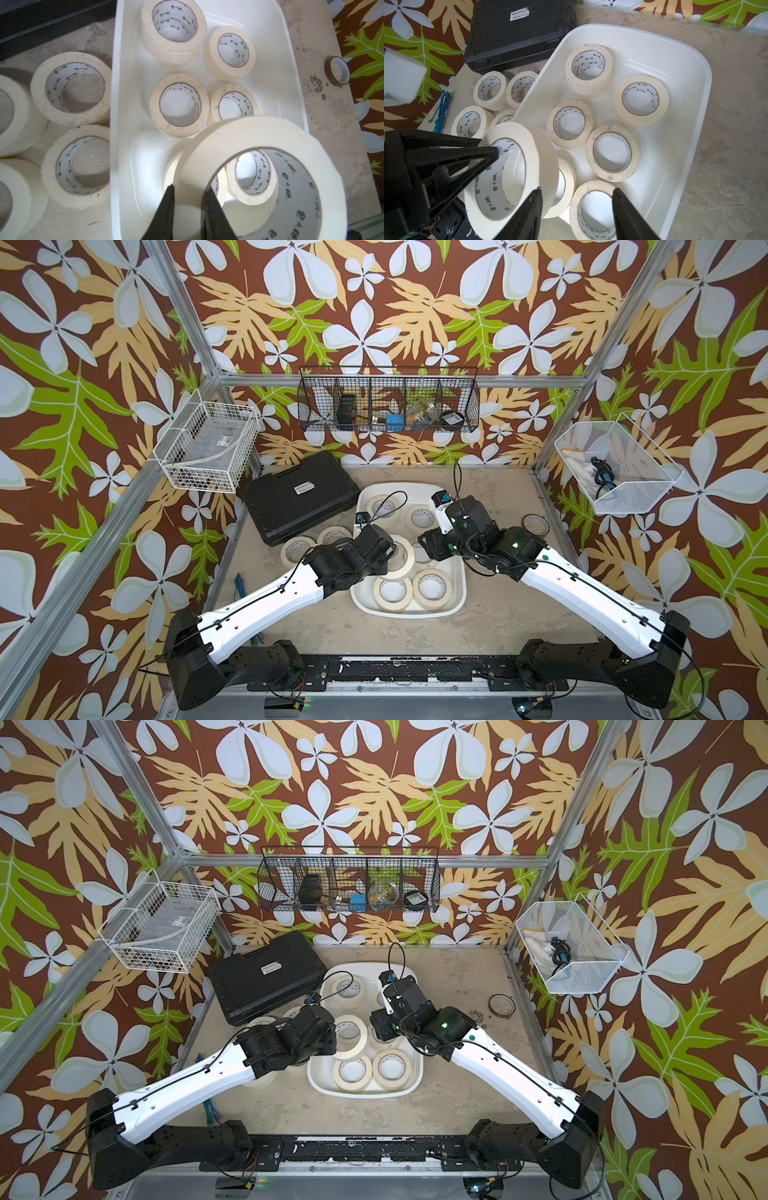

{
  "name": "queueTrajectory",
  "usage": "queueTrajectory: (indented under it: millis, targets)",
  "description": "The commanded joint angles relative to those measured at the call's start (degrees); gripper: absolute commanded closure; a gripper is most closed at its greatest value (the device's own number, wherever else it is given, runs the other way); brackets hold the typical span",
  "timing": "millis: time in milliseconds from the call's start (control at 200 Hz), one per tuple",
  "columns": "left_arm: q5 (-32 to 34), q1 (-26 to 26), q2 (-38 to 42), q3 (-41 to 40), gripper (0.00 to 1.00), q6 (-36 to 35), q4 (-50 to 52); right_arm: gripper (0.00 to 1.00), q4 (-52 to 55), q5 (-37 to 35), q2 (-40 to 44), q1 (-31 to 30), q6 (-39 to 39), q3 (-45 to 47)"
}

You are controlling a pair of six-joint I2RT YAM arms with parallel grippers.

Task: Take out the art tape in the storage box
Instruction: Place the art tape at the center of the board.

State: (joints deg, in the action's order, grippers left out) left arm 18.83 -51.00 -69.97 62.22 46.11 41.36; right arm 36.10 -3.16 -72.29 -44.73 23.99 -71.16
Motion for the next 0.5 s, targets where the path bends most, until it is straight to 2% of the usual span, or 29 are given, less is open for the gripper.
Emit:
queueTrajectory:
  millis: [0, 385, 495]
  targets:
    - [3.6, 0.3, 2.3, 0.2, 1.0, 7.7, 7.7, 0.41, -2.4, -1.2, 1.2, 0.0, 0.6, 1.3]
    - [13.0, 0.3, 14.9, -6.4, 1.0, 34.2, 31.8, 0.41, -3.6, -0.4, 0.4, 0.5, 0.6, 4.5]
    - [12.0, 0.3, 17.8, -10.6, 1.0, 37.4, 34.5, 0.41, -3.5, 0.0, -0.2, 0.6, 0.5, 4.6]
